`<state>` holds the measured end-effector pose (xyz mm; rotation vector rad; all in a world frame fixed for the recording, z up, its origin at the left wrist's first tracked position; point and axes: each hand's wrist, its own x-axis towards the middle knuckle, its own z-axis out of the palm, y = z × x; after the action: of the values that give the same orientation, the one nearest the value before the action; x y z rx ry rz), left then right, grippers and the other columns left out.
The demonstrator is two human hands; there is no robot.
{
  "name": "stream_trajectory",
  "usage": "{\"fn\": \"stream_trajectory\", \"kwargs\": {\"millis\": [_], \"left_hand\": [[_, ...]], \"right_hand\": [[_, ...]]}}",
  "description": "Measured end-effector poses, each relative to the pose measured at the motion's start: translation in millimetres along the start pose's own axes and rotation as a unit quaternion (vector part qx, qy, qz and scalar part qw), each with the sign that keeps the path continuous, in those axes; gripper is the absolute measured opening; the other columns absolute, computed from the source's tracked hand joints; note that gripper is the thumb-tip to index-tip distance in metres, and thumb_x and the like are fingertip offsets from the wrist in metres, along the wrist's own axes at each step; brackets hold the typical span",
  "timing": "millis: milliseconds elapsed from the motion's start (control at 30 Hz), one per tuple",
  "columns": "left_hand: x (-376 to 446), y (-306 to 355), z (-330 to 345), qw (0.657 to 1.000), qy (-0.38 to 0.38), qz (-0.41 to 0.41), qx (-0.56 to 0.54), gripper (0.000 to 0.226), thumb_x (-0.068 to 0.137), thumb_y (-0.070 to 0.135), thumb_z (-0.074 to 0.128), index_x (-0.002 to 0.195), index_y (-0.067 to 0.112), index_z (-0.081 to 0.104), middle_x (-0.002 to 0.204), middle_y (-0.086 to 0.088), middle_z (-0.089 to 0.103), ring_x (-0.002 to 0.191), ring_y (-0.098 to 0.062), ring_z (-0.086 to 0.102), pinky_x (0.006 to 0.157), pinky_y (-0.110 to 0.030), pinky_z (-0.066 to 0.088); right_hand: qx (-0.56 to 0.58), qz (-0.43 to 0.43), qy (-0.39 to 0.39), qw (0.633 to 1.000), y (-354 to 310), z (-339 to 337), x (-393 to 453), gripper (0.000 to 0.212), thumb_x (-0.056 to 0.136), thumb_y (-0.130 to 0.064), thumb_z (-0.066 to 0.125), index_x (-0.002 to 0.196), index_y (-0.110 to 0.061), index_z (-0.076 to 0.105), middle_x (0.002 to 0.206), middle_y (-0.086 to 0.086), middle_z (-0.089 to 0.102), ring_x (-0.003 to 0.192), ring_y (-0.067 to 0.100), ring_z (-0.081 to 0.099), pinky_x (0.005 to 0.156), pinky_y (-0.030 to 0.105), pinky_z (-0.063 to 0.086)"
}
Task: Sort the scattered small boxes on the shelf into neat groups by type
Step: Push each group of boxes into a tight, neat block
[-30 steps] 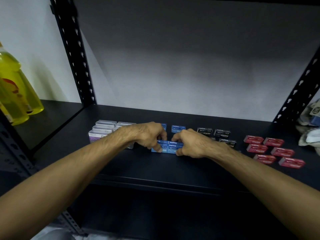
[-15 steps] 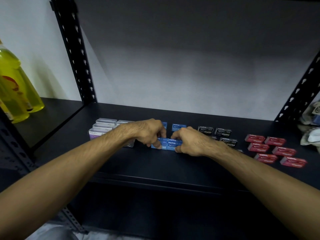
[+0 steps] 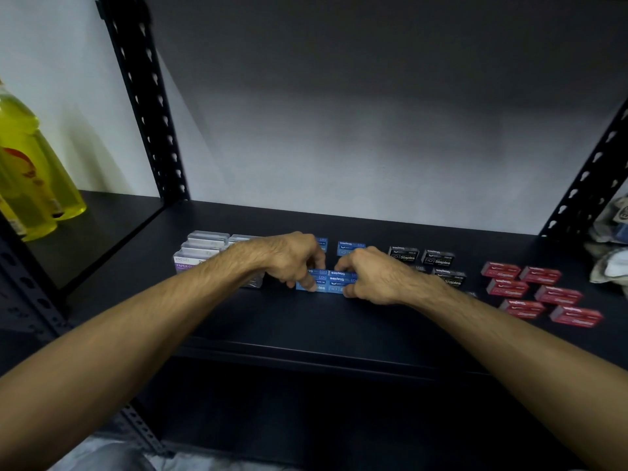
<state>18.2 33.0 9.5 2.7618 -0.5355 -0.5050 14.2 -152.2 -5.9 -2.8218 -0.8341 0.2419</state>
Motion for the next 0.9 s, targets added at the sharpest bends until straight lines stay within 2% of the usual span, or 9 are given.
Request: {"fn": "stream_trajectory", "kwargs": {"millis": [167, 367, 467, 567, 633, 700, 800, 900], "left_hand": [[0, -1, 1, 1.000, 0.002, 0.003, -0.001, 0.027, 0.085, 0.022, 0.075, 0.111, 0.018, 0.068, 0.066, 0.009, 0.059, 0.058, -0.010, 0.063, 0.059, -0.024, 0.052], [2, -3, 2, 1.000, 0.000, 0.007, -0.002, 0.027, 0.086, 0.023, 0.075, 0.112, 0.019, 0.067, 0.072, 0.008, 0.063, 0.061, -0.011, 0.064, 0.062, -0.025, 0.054], [3, -4, 2, 1.000, -0.010, 0.002, -0.004, 0.032, 0.085, 0.025, 0.075, 0.115, 0.019, 0.066, 0.073, 0.005, 0.064, 0.061, -0.011, 0.064, 0.060, -0.024, 0.053], [2, -5, -5, 1.000, -0.017, -0.005, 0.000, 0.038, 0.083, 0.035, 0.076, 0.116, 0.022, 0.064, 0.072, 0.003, 0.065, 0.061, -0.011, 0.063, 0.053, -0.022, 0.051], [2, -7, -16, 1.000, 0.001, -0.003, -0.020, 0.042, 0.082, 0.042, 0.075, 0.118, 0.023, 0.063, 0.082, 0.004, 0.068, 0.065, -0.014, 0.067, 0.051, -0.022, 0.051], [5, -13, -28, 0.999, 0.033, -0.003, -0.040, 0.037, 0.085, 0.045, 0.072, 0.114, 0.024, 0.066, 0.091, 0.005, 0.069, 0.068, -0.015, 0.070, 0.052, -0.024, 0.052], [15, -23, -40, 0.996, 0.078, -0.016, -0.048, 0.024, 0.092, 0.037, 0.064, 0.111, 0.022, 0.067, 0.096, 0.003, 0.070, 0.065, -0.013, 0.070, 0.050, -0.022, 0.050], [27, -29, -41, 0.994, 0.096, -0.030, -0.046, 0.025, 0.097, 0.028, 0.060, 0.120, 0.020, 0.063, 0.095, 0.010, 0.064, 0.067, -0.015, 0.069, 0.050, -0.022, 0.050]], "right_hand": [[0.000, -0.002, 0.004, 1.000, 0, 0, -1, 0.039, 0.087, -0.025, 0.071, 0.124, -0.018, 0.064, 0.106, -0.003, 0.063, 0.084, 0.012, 0.058, 0.066, 0.022, 0.043], [0.001, 0.001, 0.004, 1.000, 0, -1, -2, 0.037, 0.085, -0.025, 0.072, 0.121, -0.018, 0.066, 0.107, -0.001, 0.066, 0.087, 0.014, 0.063, 0.073, 0.030, 0.054], [0.005, 0.006, -0.001, 1.000, 0, -2, -3, 0.035, 0.085, -0.026, 0.073, 0.119, -0.019, 0.067, 0.102, -0.002, 0.067, 0.083, 0.013, 0.063, 0.069, 0.029, 0.054], [0.016, 0.018, 0.001, 1.000, -1, -8, -5, 0.048, 0.082, -0.042, 0.074, 0.124, -0.022, 0.064, 0.109, 0.000, 0.068, 0.088, 0.013, 0.064, 0.074, 0.029, 0.054], [0.040, 0.030, 0.015, 0.999, 1, -17, -5, 0.063, 0.082, -0.055, 0.069, 0.132, -0.020, 0.058, 0.120, 0.000, 0.066, 0.099, 0.014, 0.063, 0.080, 0.027, 0.049], [0.059, 0.039, 0.048, 0.996, 6, -26, -3, 0.061, 0.084, -0.060, 0.064, 0.131, -0.020, 0.059, 0.125, 0.001, 0.064, 0.104, 0.016, 0.062, 0.083, 0.027, 0.046], [0.066, 0.047, 0.104, 0.991, 15, -33, 5, 0.048, 0.091, -0.047, 0.062, 0.129, -0.017, 0.061, 0.128, 0.004, 0.064, 0.111, 0.018, 0.061, 0.092, 0.030, 0.048], [0.037, 0.050, 0.115, 0.991, 23, -33, 16, 0.046, 0.096, -0.032, 0.060, 0.137, -0.012, 0.054, 0.141, 0.008, 0.054, 0.127, 0.022, 0.053, 0.103, 0.031, 0.040]]}}
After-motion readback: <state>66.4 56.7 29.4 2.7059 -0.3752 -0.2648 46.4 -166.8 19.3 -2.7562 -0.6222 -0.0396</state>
